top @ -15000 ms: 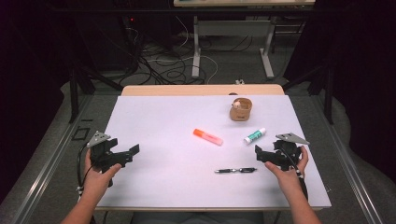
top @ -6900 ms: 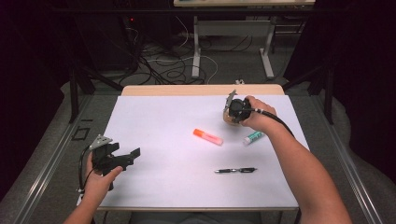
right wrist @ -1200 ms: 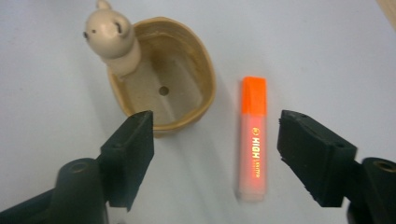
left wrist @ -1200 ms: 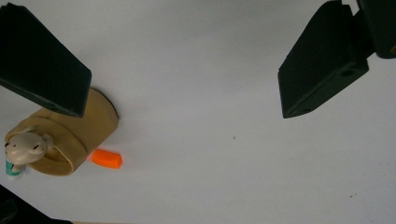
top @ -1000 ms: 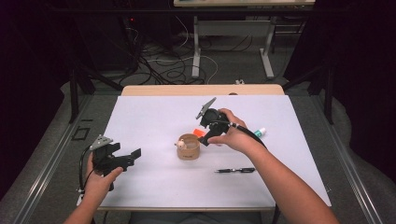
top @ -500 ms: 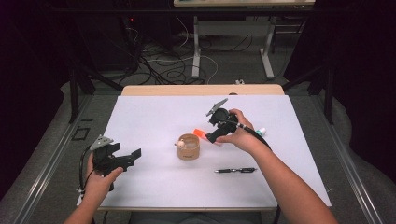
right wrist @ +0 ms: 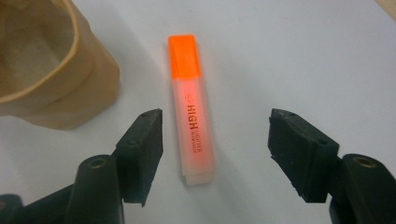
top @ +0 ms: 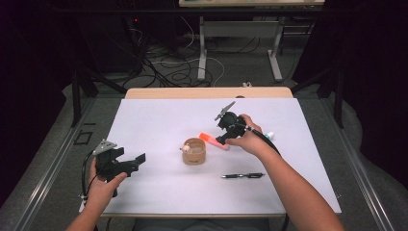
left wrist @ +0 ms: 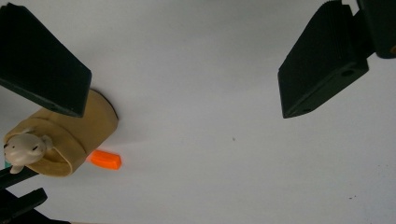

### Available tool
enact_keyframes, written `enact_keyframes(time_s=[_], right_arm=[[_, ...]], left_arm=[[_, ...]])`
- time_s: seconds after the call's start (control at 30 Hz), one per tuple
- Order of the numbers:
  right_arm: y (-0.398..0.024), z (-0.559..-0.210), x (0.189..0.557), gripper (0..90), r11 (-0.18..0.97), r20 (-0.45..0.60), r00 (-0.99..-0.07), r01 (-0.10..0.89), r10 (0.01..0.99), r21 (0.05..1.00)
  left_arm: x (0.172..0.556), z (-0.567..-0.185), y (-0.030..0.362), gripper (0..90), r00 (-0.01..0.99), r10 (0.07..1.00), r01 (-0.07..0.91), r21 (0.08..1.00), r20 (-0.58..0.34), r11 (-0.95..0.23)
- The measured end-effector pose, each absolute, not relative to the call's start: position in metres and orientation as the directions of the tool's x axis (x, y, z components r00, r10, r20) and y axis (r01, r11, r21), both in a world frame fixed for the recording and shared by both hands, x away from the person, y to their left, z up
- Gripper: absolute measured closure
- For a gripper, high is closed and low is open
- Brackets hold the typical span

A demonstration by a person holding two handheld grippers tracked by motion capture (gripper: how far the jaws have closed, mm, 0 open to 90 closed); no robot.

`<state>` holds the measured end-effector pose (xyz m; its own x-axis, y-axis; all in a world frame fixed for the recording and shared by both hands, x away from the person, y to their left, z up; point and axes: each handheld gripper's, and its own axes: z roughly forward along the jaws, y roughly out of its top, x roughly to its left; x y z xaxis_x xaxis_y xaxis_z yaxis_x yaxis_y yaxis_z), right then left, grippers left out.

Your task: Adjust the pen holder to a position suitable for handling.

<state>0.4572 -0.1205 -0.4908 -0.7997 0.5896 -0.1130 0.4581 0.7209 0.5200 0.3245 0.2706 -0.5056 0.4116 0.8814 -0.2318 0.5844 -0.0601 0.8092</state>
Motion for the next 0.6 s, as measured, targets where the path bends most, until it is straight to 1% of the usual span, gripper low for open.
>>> enact_keyframes(time_s=[0.07,0.1,0.13,0.2,0.3,0.33,0.37,0.43,0.53,0.6], right_arm=[[-0.120,-0.492,0.459,38.7,0.726,-0.106,-0.809,0.451,0.578,0.520],[-0.119,-0.495,0.459,40.6,0.719,-0.090,-0.798,0.480,0.596,0.503],[-0.118,-0.497,0.462,40.7,0.736,-0.103,-0.816,0.448,0.568,0.508],[-0.117,-0.499,0.462,40.7,0.736,-0.095,-0.817,0.453,0.568,0.503],[-0.114,-0.504,0.464,40.7,0.753,-0.091,-0.838,0.428,0.538,0.500],[-0.113,-0.506,0.463,40.6,0.755,-0.081,-0.841,0.433,0.535,0.492],[-0.112,-0.508,0.463,40.5,0.765,-0.097,-0.846,0.419,0.525,0.488],[-0.111,-0.512,0.464,41.7,0.779,-0.095,-0.850,0.423,0.518,0.462],[-0.111,-0.514,0.467,44.4,0.787,-0.096,-0.857,0.413,0.506,0.459],[-0.112,-0.517,0.468,45.6,0.780,-0.082,-0.850,0.434,0.521,0.452]], left_arm=[[0.324,-0.506,0.271,2.9,0.411,0.882,0.584,0.809,-0.232,-0.060],[0.324,-0.506,0.270,2.9,0.411,0.882,0.584,0.810,-0.232,-0.059],[0.324,-0.506,0.270,2.9,0.411,0.882,0.584,0.809,-0.232,-0.059],[0.325,-0.506,0.271,2.9,0.411,0.883,0.585,0.809,-0.229,-0.062],[0.325,-0.506,0.271,2.9,0.412,0.882,0.585,0.808,-0.228,-0.064],[0.325,-0.506,0.271,2.9,0.412,0.882,0.585,0.808,-0.227,-0.065],[0.325,-0.506,0.271,2.9,0.412,0.882,0.585,0.808,-0.227,-0.065],[0.325,-0.506,0.271,2.9,0.412,0.882,0.585,0.808,-0.227,-0.065],[0.325,-0.506,0.271,2.9,0.413,0.882,0.585,0.808,-0.227,-0.066],[0.325,-0.506,0.271,2.9,0.413,0.882,0.585,0.808,-0.227,-0.065]])
